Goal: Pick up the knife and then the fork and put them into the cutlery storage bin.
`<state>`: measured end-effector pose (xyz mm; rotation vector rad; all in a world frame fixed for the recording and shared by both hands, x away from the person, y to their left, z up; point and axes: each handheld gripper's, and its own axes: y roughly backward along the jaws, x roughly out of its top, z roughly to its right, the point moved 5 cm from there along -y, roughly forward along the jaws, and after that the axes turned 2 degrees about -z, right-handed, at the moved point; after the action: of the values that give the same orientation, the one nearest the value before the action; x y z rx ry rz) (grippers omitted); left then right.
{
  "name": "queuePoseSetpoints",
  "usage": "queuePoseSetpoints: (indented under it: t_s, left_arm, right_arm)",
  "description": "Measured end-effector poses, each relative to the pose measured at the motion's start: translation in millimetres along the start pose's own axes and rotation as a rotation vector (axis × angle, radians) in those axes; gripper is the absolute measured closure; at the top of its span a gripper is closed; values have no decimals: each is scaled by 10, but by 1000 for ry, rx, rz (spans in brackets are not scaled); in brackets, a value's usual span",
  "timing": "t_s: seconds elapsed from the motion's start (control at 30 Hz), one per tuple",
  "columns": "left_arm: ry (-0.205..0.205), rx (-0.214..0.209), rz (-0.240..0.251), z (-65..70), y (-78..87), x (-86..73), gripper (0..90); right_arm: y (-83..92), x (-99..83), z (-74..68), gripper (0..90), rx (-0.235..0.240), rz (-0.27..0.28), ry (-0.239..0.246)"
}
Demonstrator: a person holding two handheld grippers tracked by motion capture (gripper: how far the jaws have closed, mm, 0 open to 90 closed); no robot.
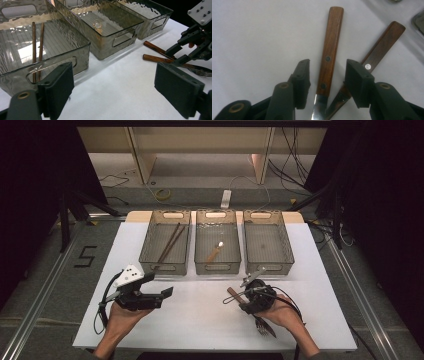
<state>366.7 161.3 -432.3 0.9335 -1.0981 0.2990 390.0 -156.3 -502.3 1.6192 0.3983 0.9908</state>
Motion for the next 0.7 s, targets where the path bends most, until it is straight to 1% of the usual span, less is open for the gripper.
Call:
queuePoseSetpoints:
  t_s: [0.1, 0.2, 0.33, 0.43, 0.53, 0.7]
  left_arm:
    - [0, 2, -2, 0, -5, -2, 155]
    - [-4, 1, -1, 5, -6, 1, 156]
    - [-8, 1, -4, 12, -10, -2, 156]
    - [-7, 2, -4, 12, -10, -2, 156]
    - [-7, 2, -4, 12, -10, -2, 155]
    - [-12, -1, -7, 20, -15, -3, 155]
  right_arm:
    - [-9, 7, 7, 601, 3, -10, 13]
    - [-20, 12, 5, 616, 8, -22, 15]
    - [-39, 21, 2, 636, -2, -33, 23]
    - [-51, 26, 0, 650, -1, -42, 29]
    - [-78, 27, -17, 659, -3, -65, 34]
    - [-79, 38, -27, 680, -8, -75, 41]
